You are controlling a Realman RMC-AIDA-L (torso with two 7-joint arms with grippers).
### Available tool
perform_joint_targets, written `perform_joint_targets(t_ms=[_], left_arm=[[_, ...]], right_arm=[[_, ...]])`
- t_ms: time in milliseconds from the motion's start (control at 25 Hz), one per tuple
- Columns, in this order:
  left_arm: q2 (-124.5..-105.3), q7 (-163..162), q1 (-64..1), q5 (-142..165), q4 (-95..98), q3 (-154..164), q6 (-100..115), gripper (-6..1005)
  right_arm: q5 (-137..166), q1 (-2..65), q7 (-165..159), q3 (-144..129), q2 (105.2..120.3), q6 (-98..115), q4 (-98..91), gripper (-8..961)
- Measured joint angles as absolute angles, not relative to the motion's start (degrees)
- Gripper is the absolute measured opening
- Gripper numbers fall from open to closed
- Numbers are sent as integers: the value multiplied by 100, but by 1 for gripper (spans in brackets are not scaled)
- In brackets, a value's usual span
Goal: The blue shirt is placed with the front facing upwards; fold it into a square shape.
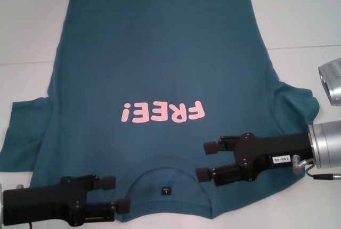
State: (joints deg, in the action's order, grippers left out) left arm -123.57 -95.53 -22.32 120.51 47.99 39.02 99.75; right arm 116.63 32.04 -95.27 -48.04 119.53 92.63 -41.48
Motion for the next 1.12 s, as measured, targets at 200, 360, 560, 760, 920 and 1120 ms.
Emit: perform_joint_targets(t_ms=[200, 360, 560, 760, 920, 1120], left_arm=[[-12357, -9554, -2236, 12112, 4799, 3902, 9976, 868], [-12357, -9554, -2240, 12120, 4799, 3902, 9976, 865], [-12357, -9556, -2241, 12120, 4799, 3902, 9984, 860], [-12349, -9834, -2259, 12076, 4797, 3797, 9960, 856], [-12194, -10896, -2454, 12029, 4683, 3353, 9844, 852], [-12030, -12805, -2639, 12038, 4631, 2895, 9672, 848]], right_arm=[[11663, 3201, -9527, -4777, 11953, 9264, -4149, 938], [11663, 3199, -9527, -4766, 11953, 9264, -4148, 939], [11663, 3199, -9527, -4766, 11953, 9264, -4148, 938], [11647, 3196, -9575, -4755, 11953, 9264, -4148, 939], [11620, 3208, -9975, -4563, 11947, 9219, -4148, 939], [11618, 3281, -11352, -4347, 11813, 9078, -4185, 938]])
